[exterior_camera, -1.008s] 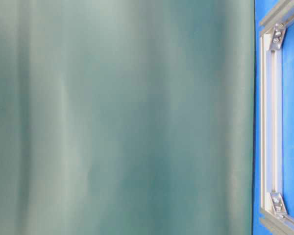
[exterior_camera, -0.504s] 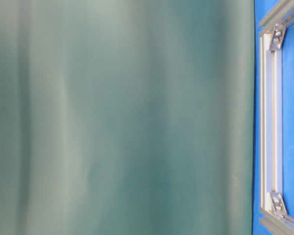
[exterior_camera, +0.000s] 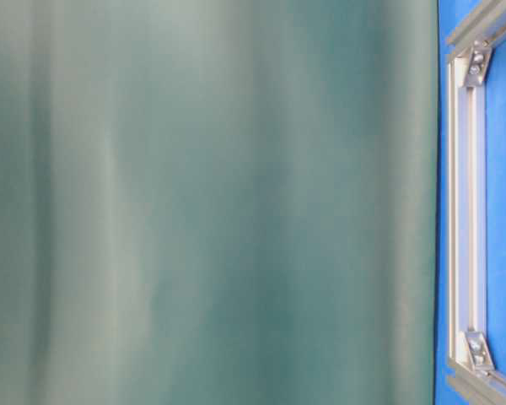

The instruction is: Insert the wire through the string loop located on the right side.

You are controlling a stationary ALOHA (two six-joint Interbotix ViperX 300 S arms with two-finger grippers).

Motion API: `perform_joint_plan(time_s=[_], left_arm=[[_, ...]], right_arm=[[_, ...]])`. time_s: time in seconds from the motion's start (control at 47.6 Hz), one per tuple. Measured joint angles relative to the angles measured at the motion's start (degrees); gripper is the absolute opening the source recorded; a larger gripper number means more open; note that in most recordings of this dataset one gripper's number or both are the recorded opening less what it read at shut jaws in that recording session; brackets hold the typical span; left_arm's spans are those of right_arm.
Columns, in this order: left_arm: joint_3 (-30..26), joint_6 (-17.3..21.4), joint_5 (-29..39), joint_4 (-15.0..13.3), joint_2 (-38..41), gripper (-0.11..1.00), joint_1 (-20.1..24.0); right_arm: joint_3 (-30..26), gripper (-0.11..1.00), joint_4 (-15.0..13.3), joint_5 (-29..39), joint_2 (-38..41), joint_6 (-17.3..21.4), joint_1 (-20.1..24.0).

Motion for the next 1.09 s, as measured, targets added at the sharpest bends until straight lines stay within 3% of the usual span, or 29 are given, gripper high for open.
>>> perform_joint_plan(time_s=[0.357,0.819,1.092], left_arm=[[-0.4,-0.2,2.2,-0.1,-1.5,0.82,0.3],[-3.5,1.8,7.1,0.0,-14.3,0.81,2.2],[-3.7,1.8,7.6,-0.1,-14.7,0.81,3.3]], right_arm=[[-0.4,0.94,0.0,0.7,-1.1,0.0,-0.1],[-3.2,0.94,0.0,16.3,-17.2,-2.6,-3.6],[-3.2,0.94,0.0,17.8,-19.8,-3.3,-3.8]])
